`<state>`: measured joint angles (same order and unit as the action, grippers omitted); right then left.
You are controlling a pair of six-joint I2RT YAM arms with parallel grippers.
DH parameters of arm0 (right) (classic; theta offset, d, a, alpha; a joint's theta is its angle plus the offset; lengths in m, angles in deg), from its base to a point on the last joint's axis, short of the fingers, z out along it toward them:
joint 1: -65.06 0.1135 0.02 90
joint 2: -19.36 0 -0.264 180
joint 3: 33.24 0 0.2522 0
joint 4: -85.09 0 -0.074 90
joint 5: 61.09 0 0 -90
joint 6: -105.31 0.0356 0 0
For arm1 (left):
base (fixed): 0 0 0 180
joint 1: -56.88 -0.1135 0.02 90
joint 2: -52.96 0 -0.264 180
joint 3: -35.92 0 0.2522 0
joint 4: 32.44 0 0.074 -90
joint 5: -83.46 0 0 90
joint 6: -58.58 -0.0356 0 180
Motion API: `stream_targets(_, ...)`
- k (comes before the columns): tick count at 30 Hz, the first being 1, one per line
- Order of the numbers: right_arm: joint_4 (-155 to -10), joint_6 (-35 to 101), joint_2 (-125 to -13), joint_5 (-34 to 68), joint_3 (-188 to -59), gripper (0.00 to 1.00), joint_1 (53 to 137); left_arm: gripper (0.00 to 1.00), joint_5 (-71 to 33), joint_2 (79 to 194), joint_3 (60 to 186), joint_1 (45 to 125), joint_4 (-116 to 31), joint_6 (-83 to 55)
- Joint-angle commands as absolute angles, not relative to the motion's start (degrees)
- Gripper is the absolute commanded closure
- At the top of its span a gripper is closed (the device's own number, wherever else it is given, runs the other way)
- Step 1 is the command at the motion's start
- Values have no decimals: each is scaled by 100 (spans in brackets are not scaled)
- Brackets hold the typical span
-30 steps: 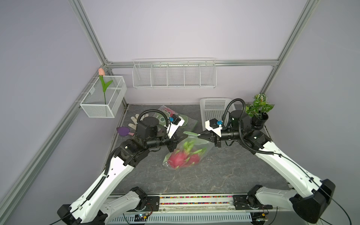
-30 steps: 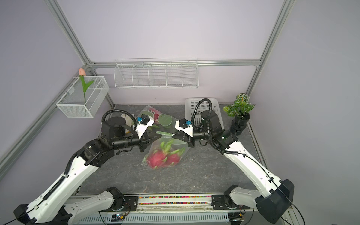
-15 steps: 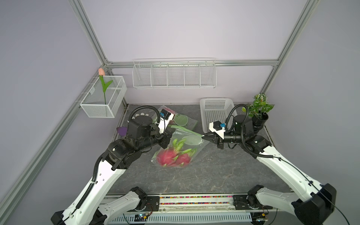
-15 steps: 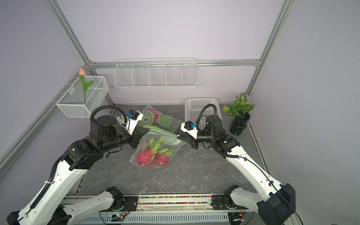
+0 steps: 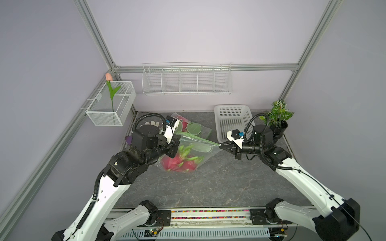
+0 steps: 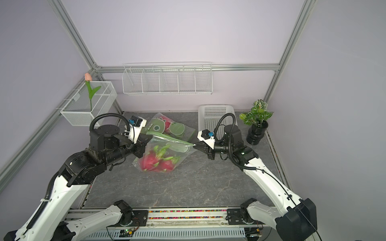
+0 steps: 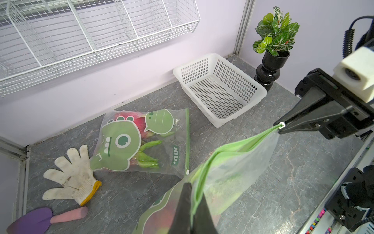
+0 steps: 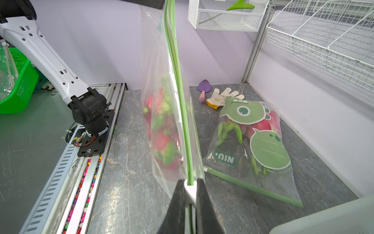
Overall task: Open the zip-top bag and take out the dragon fruit
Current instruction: Unzip the zipper on the zipper food storage bag, then place the zipper food storage bag at the center of the board.
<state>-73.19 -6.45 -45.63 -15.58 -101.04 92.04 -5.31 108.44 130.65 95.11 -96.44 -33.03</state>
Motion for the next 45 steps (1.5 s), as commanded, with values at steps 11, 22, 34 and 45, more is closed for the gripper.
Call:
stream_targets(11, -7019, -594, -4404, -1552, -9892, 93, 8932, 100, -168, 10409, 13022, 9361, -9053, -3267)
stream_targets(22, -7794, -399, -3823, -1236, -9412, 93, 8934, 100, -923, 10142, 12113, 9361, -8137, -2779)
stream_targets(34, -7684, -268, -4011, -1196, -9666, 93, 8972, 100, -851, 10026, 11176, 9362, -7773, -2146)
stream_targets(45, -6243, -1070, -4635, -670, -10608, 93, 9649, 46, -1435, 10093, 11209, 9362, -8376, -1988)
